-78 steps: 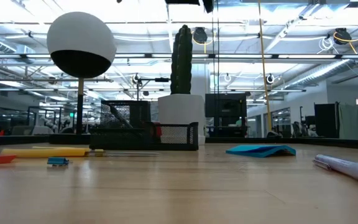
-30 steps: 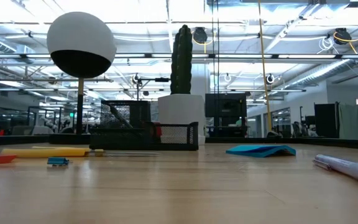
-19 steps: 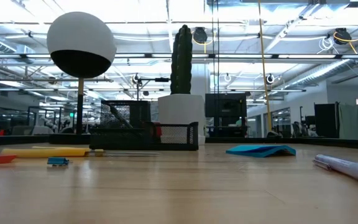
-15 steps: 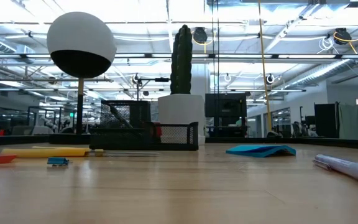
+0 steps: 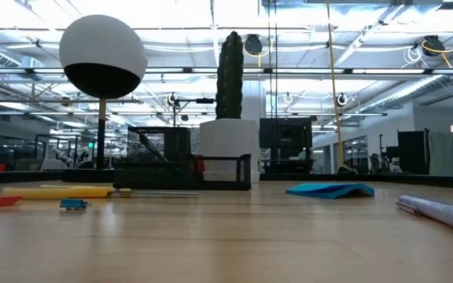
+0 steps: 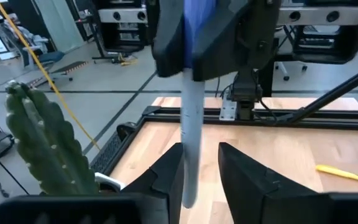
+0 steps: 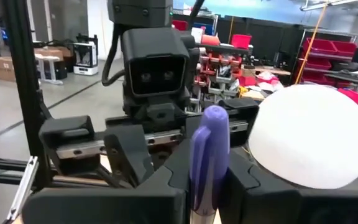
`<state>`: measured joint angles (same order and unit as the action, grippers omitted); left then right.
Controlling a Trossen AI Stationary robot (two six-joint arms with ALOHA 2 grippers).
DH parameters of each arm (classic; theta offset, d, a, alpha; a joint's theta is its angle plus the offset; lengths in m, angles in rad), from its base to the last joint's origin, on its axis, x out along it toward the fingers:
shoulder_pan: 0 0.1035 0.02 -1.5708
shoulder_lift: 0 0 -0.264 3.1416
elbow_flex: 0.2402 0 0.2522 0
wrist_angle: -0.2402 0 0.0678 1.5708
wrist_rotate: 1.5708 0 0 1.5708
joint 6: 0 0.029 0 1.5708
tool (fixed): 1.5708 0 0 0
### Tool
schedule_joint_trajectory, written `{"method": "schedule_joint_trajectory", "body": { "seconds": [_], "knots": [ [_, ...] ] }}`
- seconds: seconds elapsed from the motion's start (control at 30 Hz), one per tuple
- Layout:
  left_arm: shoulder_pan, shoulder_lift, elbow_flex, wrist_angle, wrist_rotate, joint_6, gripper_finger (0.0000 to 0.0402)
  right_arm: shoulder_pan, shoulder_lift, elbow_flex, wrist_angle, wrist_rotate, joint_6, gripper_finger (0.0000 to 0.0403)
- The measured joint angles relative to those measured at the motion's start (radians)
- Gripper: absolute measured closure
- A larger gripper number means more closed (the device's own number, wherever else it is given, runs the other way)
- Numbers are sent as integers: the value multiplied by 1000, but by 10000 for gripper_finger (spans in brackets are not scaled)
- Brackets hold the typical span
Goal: Pick and place office supplies into organizer
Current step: Put the blue pen into the desk organizer
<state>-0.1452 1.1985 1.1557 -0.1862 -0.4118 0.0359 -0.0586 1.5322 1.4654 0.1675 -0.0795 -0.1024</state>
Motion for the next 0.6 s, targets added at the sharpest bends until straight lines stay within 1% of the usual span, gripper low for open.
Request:
{"method": "schedule_joint_trajectory", "body": {
  "seconds": [0.1, 0.23, 0.33, 0.47, 0.53, 0.6],
  "knots": [
    [-1, 0, 0, -18, 4, -42, 290, -6, 0, 0, -16, 4, -12, 372],
    [1, -28, 0, -64, -8, -41, 288, -26, 0, 0, -50, 8, -10, 372],
    [5, -84, 0, -109, -44, -46, 287, -45, 0, 0, -80, 8, 2, 372],
    [10, -187, 0, -166, -53, -56, 287, -68, 0, 0, -113, 3, 11, 372],
    [9, -239, 0, -188, -53, -57, 287, -76, -1, -20, -87, 0, 15, 372],
    [9, -288, -14, -194, -52, -56, 287, -84, -2, -69, -19, -3, 32, 372]
  ]
}}
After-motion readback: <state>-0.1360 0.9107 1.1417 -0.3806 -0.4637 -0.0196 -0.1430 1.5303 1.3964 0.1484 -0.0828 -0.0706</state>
